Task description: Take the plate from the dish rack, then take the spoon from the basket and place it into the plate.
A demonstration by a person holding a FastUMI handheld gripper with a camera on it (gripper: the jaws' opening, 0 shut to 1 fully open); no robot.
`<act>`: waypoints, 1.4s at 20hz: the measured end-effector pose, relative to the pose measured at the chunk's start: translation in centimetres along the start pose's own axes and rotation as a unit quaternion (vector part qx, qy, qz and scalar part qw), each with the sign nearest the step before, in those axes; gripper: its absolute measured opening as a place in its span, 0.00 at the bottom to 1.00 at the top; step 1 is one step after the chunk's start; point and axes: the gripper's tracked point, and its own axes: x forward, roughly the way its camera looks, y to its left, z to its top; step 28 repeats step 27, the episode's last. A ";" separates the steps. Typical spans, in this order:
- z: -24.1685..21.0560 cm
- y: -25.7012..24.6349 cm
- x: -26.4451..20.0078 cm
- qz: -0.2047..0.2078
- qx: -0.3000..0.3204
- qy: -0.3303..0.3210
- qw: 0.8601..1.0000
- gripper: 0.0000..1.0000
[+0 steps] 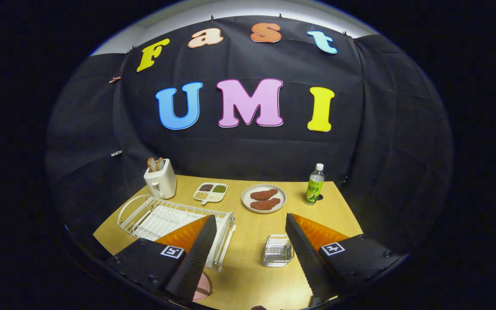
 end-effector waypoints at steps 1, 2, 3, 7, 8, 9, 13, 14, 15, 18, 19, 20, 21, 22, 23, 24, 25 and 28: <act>1.0 -0.7 -0.2 -0.001 -0.002 -0.008 1.000 0.98; 1.9 -1.3 -0.3 -0.002 -0.004 -0.016 1.000 0.98; 2.8 -2.0 -0.4 -0.004 -0.008 -0.021 1.000 0.99; 6.5 -4.4 -1.3 -0.005 -0.020 -0.051 0.998 0.98; 7.2 -4.9 -1.4 -0.007 -0.027 -0.060 0.998 0.98; 8.1 -5.4 -1.8 -0.009 -0.035 -0.069 0.997 0.98; 9.4 -6.6 -2.1 -0.008 -0.052 -0.089 0.995 0.98; 9.4 -6.6 -2.1 -0.006 -0.050 -0.090 0.995 0.96; 9.6 -6.9 -2.3 -0.005 -0.047 -0.094 0.994 0.96; 9.5 -7.2 -2.2 -0.003 -0.049 -0.094 0.994 0.96; 9.2 -7.1 -2.2 -0.002 -0.051 -0.092 0.994 0.96; 8.9 -7.0 -2.2 -0.002 -0.054 -0.090 0.995 0.96; 8.6 -7.0 -2.1 -0.004 -0.056 -0.088 0.995 0.96; 8.6 -6.9 -2.2 -0.003 -0.059 -0.087 0.994 0.96; 8.6 -6.7 -2.4 -0.003 -0.062 -0.087 0.994 0.96; 8.7 -6.5 -2.5 -0.004 -0.066 -0.087 0.994 0.98; 8.5 -6.5 -2.6 -0.005 -0.069 -0.088 0.994 0.98; 8.3 -6.4 -2.8 -0.006 -0.071 -0.088 0.994 0.98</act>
